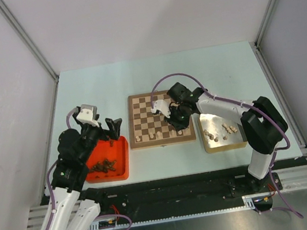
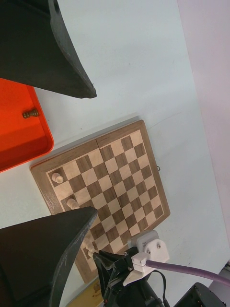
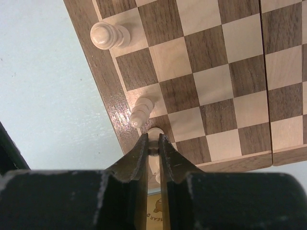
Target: Set up the chess pieces on the board
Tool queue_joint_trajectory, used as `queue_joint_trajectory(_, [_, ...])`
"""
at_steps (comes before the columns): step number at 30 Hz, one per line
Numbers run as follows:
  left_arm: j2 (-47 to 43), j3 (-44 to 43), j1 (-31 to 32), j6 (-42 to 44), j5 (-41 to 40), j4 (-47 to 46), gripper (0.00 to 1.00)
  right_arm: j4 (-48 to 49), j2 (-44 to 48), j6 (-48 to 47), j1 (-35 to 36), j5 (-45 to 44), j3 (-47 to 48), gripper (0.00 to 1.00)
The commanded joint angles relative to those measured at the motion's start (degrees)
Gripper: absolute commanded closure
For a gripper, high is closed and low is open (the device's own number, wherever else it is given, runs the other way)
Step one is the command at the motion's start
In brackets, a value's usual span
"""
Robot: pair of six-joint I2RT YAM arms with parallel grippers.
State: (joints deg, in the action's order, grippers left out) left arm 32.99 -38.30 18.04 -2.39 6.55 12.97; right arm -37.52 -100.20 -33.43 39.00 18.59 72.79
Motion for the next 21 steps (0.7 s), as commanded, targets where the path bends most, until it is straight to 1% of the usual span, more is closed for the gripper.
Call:
queue_joint_trajectory(1, [-0.03, 0.07, -0.03, 2.04, -0.22, -1.28, 0.0, 1.66, -0.34, 1.09, 0.02, -0.57, 2.0, 0.85])
queue_joint_trajectory(5, [-0.03, 0.07, 0.06, 2.13, -0.31, -1.28, 0.0, 1.66, -0.52, 1.26, -0.07, -0.13, 2.0, 0.83])
queue_joint_trajectory(14, [0.05, 0.07, 0.06, 2.04, -0.22, -1.28, 0.0, 1.48, -0.61, 1.44, -0.24, 0.22, 2.0, 0.74])
queue_joint_trajectory(21, [0.05, 0.07, 0.06, 2.04, -0.31, -1.28, 0.0, 1.31, 0.18, 1.7, -0.42, 0.31, 2.0, 0.7])
